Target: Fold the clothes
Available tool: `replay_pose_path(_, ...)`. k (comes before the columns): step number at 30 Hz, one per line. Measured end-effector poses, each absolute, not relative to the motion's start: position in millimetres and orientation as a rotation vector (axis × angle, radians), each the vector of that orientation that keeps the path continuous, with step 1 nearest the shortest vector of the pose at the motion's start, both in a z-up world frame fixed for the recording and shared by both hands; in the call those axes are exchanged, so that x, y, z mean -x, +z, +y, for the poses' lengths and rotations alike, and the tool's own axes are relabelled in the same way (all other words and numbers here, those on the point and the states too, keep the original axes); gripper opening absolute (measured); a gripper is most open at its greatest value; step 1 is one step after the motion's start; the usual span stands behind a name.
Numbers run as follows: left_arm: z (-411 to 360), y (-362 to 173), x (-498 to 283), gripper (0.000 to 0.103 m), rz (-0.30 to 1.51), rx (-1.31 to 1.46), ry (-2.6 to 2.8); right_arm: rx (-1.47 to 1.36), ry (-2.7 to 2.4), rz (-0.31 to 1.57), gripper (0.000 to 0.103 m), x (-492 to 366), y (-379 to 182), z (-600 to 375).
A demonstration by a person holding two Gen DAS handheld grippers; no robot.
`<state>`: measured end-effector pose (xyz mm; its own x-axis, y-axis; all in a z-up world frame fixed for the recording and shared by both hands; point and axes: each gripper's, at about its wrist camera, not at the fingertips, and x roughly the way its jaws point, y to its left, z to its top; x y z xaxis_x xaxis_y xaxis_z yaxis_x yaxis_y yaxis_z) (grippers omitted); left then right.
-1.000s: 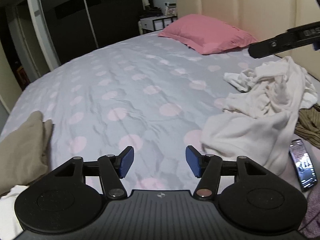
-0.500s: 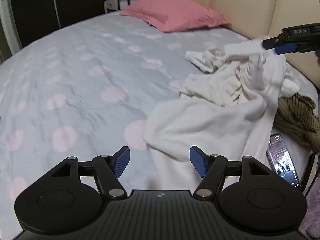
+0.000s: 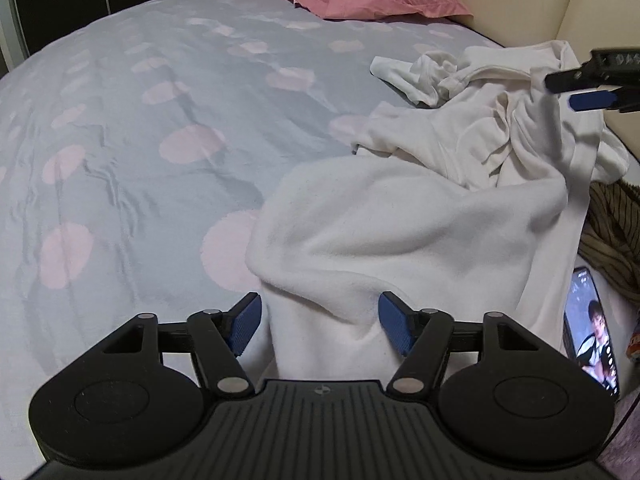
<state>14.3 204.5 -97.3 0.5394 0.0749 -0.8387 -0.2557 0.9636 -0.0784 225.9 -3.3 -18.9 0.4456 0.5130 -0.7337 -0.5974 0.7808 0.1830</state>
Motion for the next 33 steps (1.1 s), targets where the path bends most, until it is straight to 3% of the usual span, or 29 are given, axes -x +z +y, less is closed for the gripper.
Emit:
replay_pose_path(1,205,-97,-15,0.048,0.982,0.213,0.187,0.149,0.691,0.857,0.07,-224,-21,5)
replay_pose_path(3,204,-96,-17,0.032,0.98,0.224,0.175,0.218,0.674,0.854,0.04,-223,-26,15)
replay_pose_path(4,203,-95,-17,0.027,0.977,0.218,0.171,0.237,0.667,0.864,0.012,-224,-28,18)
replay_pose_path(5,201,-94,-17,0.022,0.974,0.21,0.168,0.231,0.665,0.871,0.01,-225,-28,17)
replay_pose_path(6,199,-93,-18,0.016,0.971,0.194,0.171,0.215,0.663,0.875,0.009,-225,-27,16)
replay_pose_path(9,195,-87,-18,0.01,0.954,0.168,0.182,0.18,0.681,0.866,0.009,-224,-18,13)
replay_pose_path(21,212,-20,6,0.007,0.789,0.115,0.327,0.068,0.939,0.707,0.008,-168,65,26)
replay_pose_path(33,260,101,99,0.007,0.552,0.011,0.556,-0.043,1.093,0.578,0.008,-124,134,55)
